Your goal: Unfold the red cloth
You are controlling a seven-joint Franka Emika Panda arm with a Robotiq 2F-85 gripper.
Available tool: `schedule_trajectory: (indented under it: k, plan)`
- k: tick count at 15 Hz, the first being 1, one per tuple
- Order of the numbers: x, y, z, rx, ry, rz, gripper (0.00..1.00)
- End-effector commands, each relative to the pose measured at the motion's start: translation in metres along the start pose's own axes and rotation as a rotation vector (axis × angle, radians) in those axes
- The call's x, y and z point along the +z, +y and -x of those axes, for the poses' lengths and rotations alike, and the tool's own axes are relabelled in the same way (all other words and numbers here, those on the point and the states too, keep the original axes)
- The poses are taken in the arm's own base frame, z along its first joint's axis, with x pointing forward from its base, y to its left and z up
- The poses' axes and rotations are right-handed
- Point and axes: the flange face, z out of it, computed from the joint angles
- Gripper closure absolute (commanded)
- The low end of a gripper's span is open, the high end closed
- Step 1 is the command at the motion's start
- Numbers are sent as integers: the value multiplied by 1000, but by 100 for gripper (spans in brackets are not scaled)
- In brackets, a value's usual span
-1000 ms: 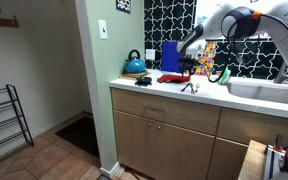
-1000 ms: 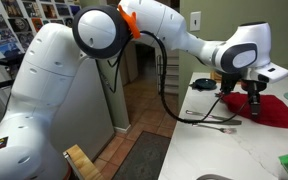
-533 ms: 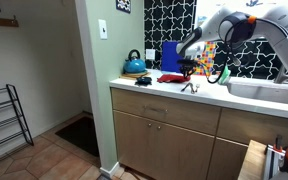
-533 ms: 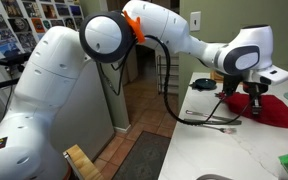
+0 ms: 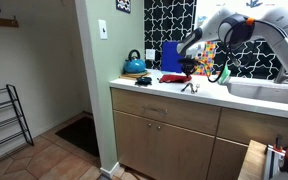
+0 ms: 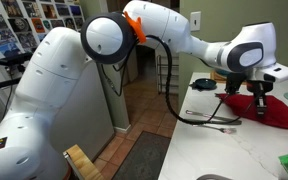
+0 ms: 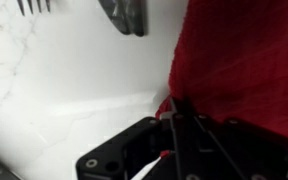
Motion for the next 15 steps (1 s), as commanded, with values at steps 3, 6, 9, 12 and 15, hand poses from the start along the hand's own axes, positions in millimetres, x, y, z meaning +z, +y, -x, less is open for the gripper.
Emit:
schedule_trajectory:
  k: [3, 6, 9, 12, 15]
  plan:
    - [-1, 23, -20, 71, 24, 100, 99]
    - [-1, 35, -28, 103, 33, 129, 99]
    - [-6, 43, -34, 117, 33, 150, 99]
    - [-13, 51, -37, 108, 27, 199, 99]
    - [-19, 57, -39, 83, 8, 277, 99]
